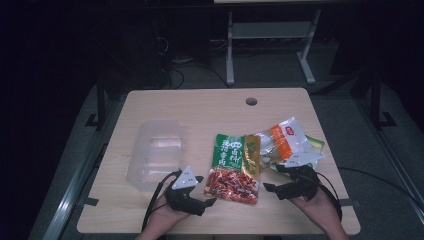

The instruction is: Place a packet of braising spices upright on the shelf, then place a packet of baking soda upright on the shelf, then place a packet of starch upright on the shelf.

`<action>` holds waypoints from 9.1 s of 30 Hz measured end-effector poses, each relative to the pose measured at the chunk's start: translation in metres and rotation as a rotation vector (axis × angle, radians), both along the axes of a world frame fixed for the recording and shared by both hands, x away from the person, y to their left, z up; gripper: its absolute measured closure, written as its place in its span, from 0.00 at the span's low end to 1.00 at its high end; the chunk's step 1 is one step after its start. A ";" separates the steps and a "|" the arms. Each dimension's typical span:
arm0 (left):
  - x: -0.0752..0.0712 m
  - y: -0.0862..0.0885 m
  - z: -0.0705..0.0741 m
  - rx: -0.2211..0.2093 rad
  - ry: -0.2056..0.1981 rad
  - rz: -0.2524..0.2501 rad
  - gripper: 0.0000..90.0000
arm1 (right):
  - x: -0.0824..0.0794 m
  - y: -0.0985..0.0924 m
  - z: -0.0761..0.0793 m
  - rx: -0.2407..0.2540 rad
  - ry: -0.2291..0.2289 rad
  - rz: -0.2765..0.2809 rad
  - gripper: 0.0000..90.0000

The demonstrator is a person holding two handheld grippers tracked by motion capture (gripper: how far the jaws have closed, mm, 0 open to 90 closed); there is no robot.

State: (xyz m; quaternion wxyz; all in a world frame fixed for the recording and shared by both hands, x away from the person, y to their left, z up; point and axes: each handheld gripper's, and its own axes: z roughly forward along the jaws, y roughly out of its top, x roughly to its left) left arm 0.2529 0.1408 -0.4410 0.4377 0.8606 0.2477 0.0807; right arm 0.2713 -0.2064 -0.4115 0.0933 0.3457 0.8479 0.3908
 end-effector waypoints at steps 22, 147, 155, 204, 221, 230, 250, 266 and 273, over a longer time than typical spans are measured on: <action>0.028 -0.035 -0.015 0.135 0.020 -0.004 0.55 | 0.079 0.035 0.018 -0.127 0.082 -0.013 0.29; 0.022 -0.035 -0.021 -0.065 0.039 0.050 0.99 | 0.060 0.014 0.007 0.083 0.105 0.014 0.72; 0.021 -0.035 -0.023 -0.062 0.039 0.051 0.99 | 0.067 0.024 -0.006 0.022 0.195 0.025 0.72; 0.008 -0.011 -0.005 -0.038 -0.022 0.052 0.40 | 0.048 0.042 0.079 0.120 -0.063 0.121 1.00; 0.007 -0.011 -0.001 -0.043 -0.029 0.046 0.37 | 0.055 0.061 0.094 0.087 -0.078 0.159 1.00; 0.005 -0.015 -0.001 -0.031 -0.034 0.028 0.36 | 0.059 0.067 0.107 0.097 -0.095 0.158 1.00; -0.011 -0.006 0.009 -0.027 -0.038 0.011 0.33 | 0.079 0.092 0.146 0.133 -0.157 0.202 1.00; -0.022 0.009 0.011 -0.015 -0.076 0.003 0.31 | 0.102 0.135 0.153 0.132 -0.149 0.253 1.00; -0.023 0.007 0.010 -0.020 -0.077 -0.016 0.31 | 0.112 0.152 0.158 0.135 -0.162 0.271 1.00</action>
